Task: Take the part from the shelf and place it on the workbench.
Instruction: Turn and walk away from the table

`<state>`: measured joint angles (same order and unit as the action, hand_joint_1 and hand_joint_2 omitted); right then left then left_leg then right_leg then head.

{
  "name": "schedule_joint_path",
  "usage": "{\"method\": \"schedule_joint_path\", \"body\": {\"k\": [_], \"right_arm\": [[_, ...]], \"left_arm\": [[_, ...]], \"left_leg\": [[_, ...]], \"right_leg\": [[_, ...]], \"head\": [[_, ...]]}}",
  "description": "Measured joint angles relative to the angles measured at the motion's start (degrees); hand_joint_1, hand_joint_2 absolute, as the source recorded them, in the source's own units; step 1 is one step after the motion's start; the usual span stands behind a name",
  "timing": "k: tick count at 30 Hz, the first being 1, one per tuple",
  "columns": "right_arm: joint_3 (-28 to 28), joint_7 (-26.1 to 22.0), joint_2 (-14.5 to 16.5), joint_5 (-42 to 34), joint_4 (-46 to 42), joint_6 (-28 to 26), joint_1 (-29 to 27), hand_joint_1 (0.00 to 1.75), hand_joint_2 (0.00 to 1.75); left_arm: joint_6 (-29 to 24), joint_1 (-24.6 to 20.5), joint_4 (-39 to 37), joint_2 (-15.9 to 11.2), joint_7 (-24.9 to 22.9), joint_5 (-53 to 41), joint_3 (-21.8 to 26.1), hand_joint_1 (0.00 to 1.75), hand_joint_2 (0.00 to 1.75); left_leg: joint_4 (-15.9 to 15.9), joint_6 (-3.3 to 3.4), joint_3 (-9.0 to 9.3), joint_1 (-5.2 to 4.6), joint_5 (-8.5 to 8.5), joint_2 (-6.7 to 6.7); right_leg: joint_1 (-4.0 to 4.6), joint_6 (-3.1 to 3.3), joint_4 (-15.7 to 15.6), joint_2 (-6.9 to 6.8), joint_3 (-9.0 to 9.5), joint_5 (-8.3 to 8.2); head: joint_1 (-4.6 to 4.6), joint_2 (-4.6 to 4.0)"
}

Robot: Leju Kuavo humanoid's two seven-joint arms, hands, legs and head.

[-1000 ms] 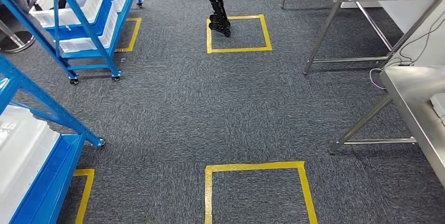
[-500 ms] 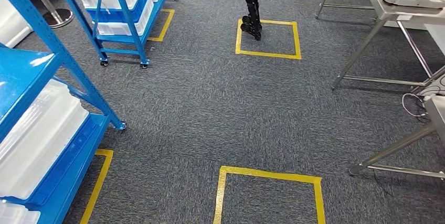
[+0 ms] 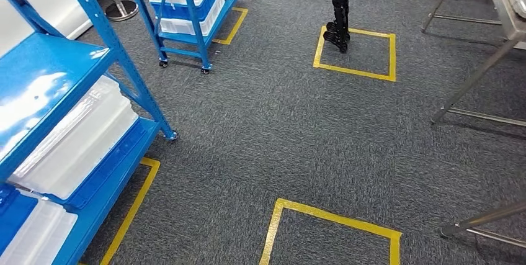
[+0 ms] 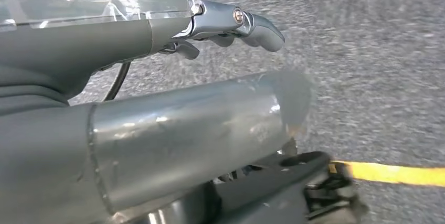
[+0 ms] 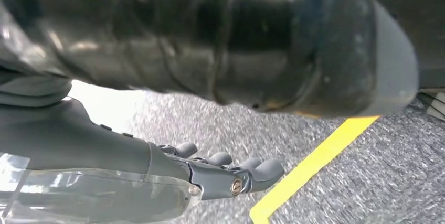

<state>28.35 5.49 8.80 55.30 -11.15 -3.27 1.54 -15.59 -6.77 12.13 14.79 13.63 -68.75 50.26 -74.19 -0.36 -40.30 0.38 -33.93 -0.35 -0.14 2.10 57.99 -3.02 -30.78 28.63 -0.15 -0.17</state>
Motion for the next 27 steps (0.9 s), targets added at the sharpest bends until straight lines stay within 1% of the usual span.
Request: {"method": "schedule_joint_path", "body": {"k": [1, 2, 3, 4, 5, 6, 7, 8, 9, 10, 11, 12, 13, 14, 15, 16, 17, 18, 19, 20, 21, 22, 23, 24, 25, 26, 27], "right_arm": [[0.0, 0.0, 0.0, 0.0, 0.0, 0.0, 0.0, 0.00, 0.00], [0.0, 0.0, 0.0, 0.1, 0.0, 0.0, 0.1, 0.00, 0.00], [0.0, 0.0, 0.0, 0.1, 0.0, 0.0, 0.1, 0.00, 0.00], [0.0, 0.0, 0.0, 0.2, 0.0, 0.0, 0.1, 0.00, 0.00], [0.0, 0.0, 0.0, 0.2, 0.0, 0.1, 0.1, 0.00, 0.00], [0.0, 0.1, 0.0, 0.3, 0.0, 0.1, 0.2, 0.00, 0.00], [0.0, 0.1, 0.0, 0.3, 0.0, 0.2, 0.4, 0.00, 0.00], [0.0, 0.2, 0.0, 0.4, 0.0, 0.2, 0.6, 0.00, 0.00], [0.0, 0.2, 0.0, 0.4, 0.0, 0.2, 0.6, 0.00, 0.00], [0.0, 0.2, 0.0, 0.4, 0.0, 0.2, 0.6, 0.00, 0.00], [0.0, 0.3, -0.1, 0.4, 0.0, 0.2, 0.5, 0.00, 0.00], [0.0, 0.3, -0.1, 0.4, 0.0, 0.2, 0.3, 0.00, 0.00], [0.0, 0.3, -0.1, 0.4, 0.0, 0.2, 0.3, 0.00, 0.00], [0.0, 0.4, -0.1, 0.4, 0.0, 0.3, 0.2, 0.00, 0.00], [0.0, 0.3, -0.1, 0.4, 0.0, 0.3, 0.2, 0.00, 0.00], [0.0, 0.3, -0.2, 0.5, 0.0, 0.3, 0.2, 0.00, 0.00], [0.0, 0.3, -0.2, 0.5, 0.0, 0.3, 0.2, 0.00, 0.00], [0.0, 0.3, -0.2, 0.6, 0.0, 0.4, 0.1, 0.00, 0.00], [0.0, 0.3, -0.2, 0.6, 0.0, 0.4, 0.0, 0.00, 0.00], [0.0, 0.3, -0.2, 0.6, 0.0, 0.4, 0.0, 0.00, 0.00], [0.0, 0.2, -0.3, 0.6, 0.1, 0.5, 0.0, 0.00, 0.00], [0.0, 0.2, -0.3, 0.6, 0.1, 0.5, 0.1, 0.00, 0.00], [0.0, 0.2, -0.3, 0.7, 0.1, 0.5, 0.2, 0.00, 0.00], [0.0, 0.2, -0.3, 0.7, 0.1, 0.5, 0.2, 0.00, 0.00], [0.0, 0.1, -0.3, 0.7, 0.1, 0.5, 0.2, 0.00, 0.00], [0.0, 0.1, -0.3, 0.8, 0.1, 0.5, 0.2, 0.00, 0.00], [0.0, 0.1, -0.3, 0.8, 0.1, 0.5, 0.1, 0.00, 0.00]], "left_arm": [[0.0, 0.1, 0.0, 0.0, -0.1, -0.1, 0.0, 0.00, 0.00], [0.0, 0.1, 0.0, 0.0, -0.2, -0.2, -0.1, 0.00, 0.00], [0.0, 0.0, 0.0, 0.0, -0.2, -0.2, -0.1, 0.00, 0.00], [0.0, -0.1, 0.0, 0.0, -0.2, -0.2, -0.2, 0.00, 0.00], [0.0, -0.2, 0.0, 0.0, -0.2, -0.2, -0.2, 0.00, 0.00], [0.0, -0.2, 0.0, 0.0, -0.2, -0.2, -0.3, 0.00, 0.00], [0.0, -0.2, 0.0, 0.0, -0.2, -0.2, -0.4, 0.00, 0.00], [0.0, -0.1, 0.0, 0.0, -0.3, -0.2, -0.4, 0.00, 0.00], [-0.1, 0.0, 0.0, 0.0, -0.3, -0.2, -0.5, 0.00, 0.00], [-0.1, 0.0, 0.0, 0.0, -0.3, -0.2, -0.5, 0.00, 0.00], [-0.1, -0.1, 0.0, 0.0, -0.3, -0.2, -0.6, 0.00, 0.00], [-0.1, -0.2, 0.0, 0.0, -0.3, -0.2, -0.7, 0.00, 0.00], [-0.1, -0.3, 0.0, 0.0, -0.3, -0.2, -0.7, 0.00, 0.00], [-0.1, -0.3, 0.0, 0.0, -0.4, -0.2, -0.8, 0.00, 0.00], [-0.1, -0.2, 0.0, 0.0, -0.4, -0.2, -0.8, 0.00, 0.00], [-0.1, -0.2, 0.0, 0.0, -0.5, -0.2, -0.8, 0.00, 0.00], [-0.1, -0.2, 0.0, 0.0, -0.5, -0.2, -0.8, 0.00, 0.00], [-0.1, -0.2, 0.0, 0.0, -0.6, -0.2, -0.8, 0.00, 0.00], [-0.1, -0.2, 0.0, 0.0, -0.7, -0.2, -0.8, 0.00, 0.00], [-0.1, -0.3, 0.0, 0.0, -0.7, -0.2, -0.8, 0.00, 0.00], [-0.1, -0.3, 0.0, 0.0, -0.7, -0.2, -0.8, 0.00, 0.00], [-0.1, -0.3, 0.0, 0.0, -0.8, -0.1, -0.8, 0.00, 0.00], [-0.1, -0.2, 0.0, 0.0, -0.8, -0.1, -0.8, 0.00, 0.00], [-0.1, -0.2, 0.0, -0.1, -0.8, -0.1, -0.8, 0.00, 0.00], [-0.1, -0.1, 0.0, -0.1, -0.9, -0.1, -0.8, 0.00, 0.00], [-0.1, -0.1, 0.0, -0.1, -0.9, -0.1, -0.8, 0.00, 0.00], [-0.1, -0.2, 0.0, -0.1, -0.9, -0.1, -0.8, 0.00, 0.00]], "left_leg": [[2.4, 0.13, 1.30, -0.01, 1.56, 0.26], [6.4, 0.39, 3.51, -0.08, 3.58, 0.91], [10.6, 0.69, 5.77, -0.31, 5.01, 2.08], [13.9, 0.99, 7.53, -0.55, 6.00, 3.01], [15.9, 1.23, 8.53, -0.78, 6.38, 3.65], [16.5, 1.38, 8.69, -0.99, 6.28, 3.72], [16.7, 1.56, 8.64, -1.00, 6.46, 3.09], [17.0, 1.78, 8.79, -0.82, 6.67, 2.50], [17.4, 2.04, 9.02, -0.64, 6.92, 1.93], [17.9, 2.36, 9.28, -0.42, 7.22, 1.36], [18.1, 2.59, 9.46, -0.25, 7.46, 0.77], [18.2, 2.74, 9.40, -0.27, 7.56, 0.19], [18.1, 2.83, 9.30, -0.29, 7.62, -0.45], [18.1, 2.83, 9.25, -0.30, 7.62, -1.14], [18.0, 2.80, 9.23, -0.30, 7.60, -1.86], [17.8, 2.71, 9.23, -0.28, 7.54, -2.66], [17.6, 2.57, 9.24, -0.23, 7.44, -3.49], [17.3, 2.36, 9.18, -0.15, 7.31, -4.24], [16.9, 2.08, 8.98, -0.16, 7.16, -4.93], [16.7, 1.73, 8.73, -0.15, 7.10, -5.54], [16.6, 1.40, 8.45, -0.13, 7.11, -6.03], [16.5, 1.03, 8.23, -0.12, 7.21, -6.55], [16.6, 0.66, 8.05, -0.02, 7.31, -7.08], [16.4, 0.39, 7.86, 0.04, 7.15, -6.80], [15.3, 0.12, 7.31, 0.05, 6.43, -5.70], [13.2, -0.09, 6.25, 0.05, 5.08, -4.13], [9.9, -0.26, 4.70, 0.07, 3.20, -2.26]], "right_leg": [[0.06, -0.03, 0.1, -0.66, 0.06, 0.10], [0.11, -0.11, 0.1, -1.29, 0.20, 0.23], [0.23, -0.26, 0.2, -1.88, 0.35, 0.40], [0.33, -0.48, 0.2, -2.43, 0.49, 0.56], [0.42, -0.73, 0.2, -2.95, 0.60, 0.70], [0.47, -1.00, 0.2, -3.44, 0.70, 0.77], [0.47, -1.26, 0.1, -3.92, 0.86, 0.79], [0.42, -1.55, 0.1, -4.07, 1.05, 0.94], [0.33, -1.87, 0.6, -3.27, 1.09, 1.40], [0.21, -2.15, 2.0, -1.82, 0.56, 2.50], [0.03, -2.40, 4.8, -0.01, -0.65, 4.17], [-0.12, -2.58, 8.4, 1.64, -2.40, 6.05], [-0.24, -2.70, 12.3, 2.46, -4.39, 7.70], [-0.34, -2.82, 15.2, 2.74, -5.95, 8.46], [-0.45, -2.93, 16.1, 2.83, -6.66, 8.03], [-0.59, -3.01, 15.0, 2.94, -6.36, 6.49], [-0.78, -3.05, 11.8, 3.26, -5.05, 4.13], [-1.02, -3.07, 7.9, 4.34, -3.37, 2.08], [-1.14, -3.06, 4.4, 5.56, -1.94, 0.66], [-1.20, -3.00, 2.2, 6.53, -1.08, -0.03], [-1.15, -2.87, 1.4, 7.18, -0.83, 0.02], [-0.97, -2.66, 1.3, 6.94, -0.89, 0.00], [-0.98, -2.33, 1.3, 6.32, -0.90, -0.10], [-0.97, -1.93, 1.0, 5.65, -0.79, -0.23], [-0.99, -1.47, 0.8, 4.93, -0.67, -0.36], [-0.99, -1.05, 0.5, 4.14, -0.59, -0.48], [-0.84, -0.74, 0.4, 3.33, -0.56, -0.49]], "head": [[0.00, 0.00], [0.00, 0.00], [0.00, 0.00], [0.01, 0.00], [0.02, 0.00], [0.02, 0.00], [0.03, 0.00], [0.02, 0.00], [0.04, -0.01], [0.06, -0.01], [0.08, -0.01], [0.10, -0.01], [0.10, 0.00], [0.10, 0.00], [0.10, 0.00], [0.10, 0.00], [0.10, 0.00], [0.10, 0.00], [0.10, 0.00], [0.09, 0.00], [0.09, 0.00], [0.09, 0.00], [0.09, 0.00], [0.09, 0.00], [0.06, 0.00], [0.03, 0.00], [0.00, 0.00]]}}
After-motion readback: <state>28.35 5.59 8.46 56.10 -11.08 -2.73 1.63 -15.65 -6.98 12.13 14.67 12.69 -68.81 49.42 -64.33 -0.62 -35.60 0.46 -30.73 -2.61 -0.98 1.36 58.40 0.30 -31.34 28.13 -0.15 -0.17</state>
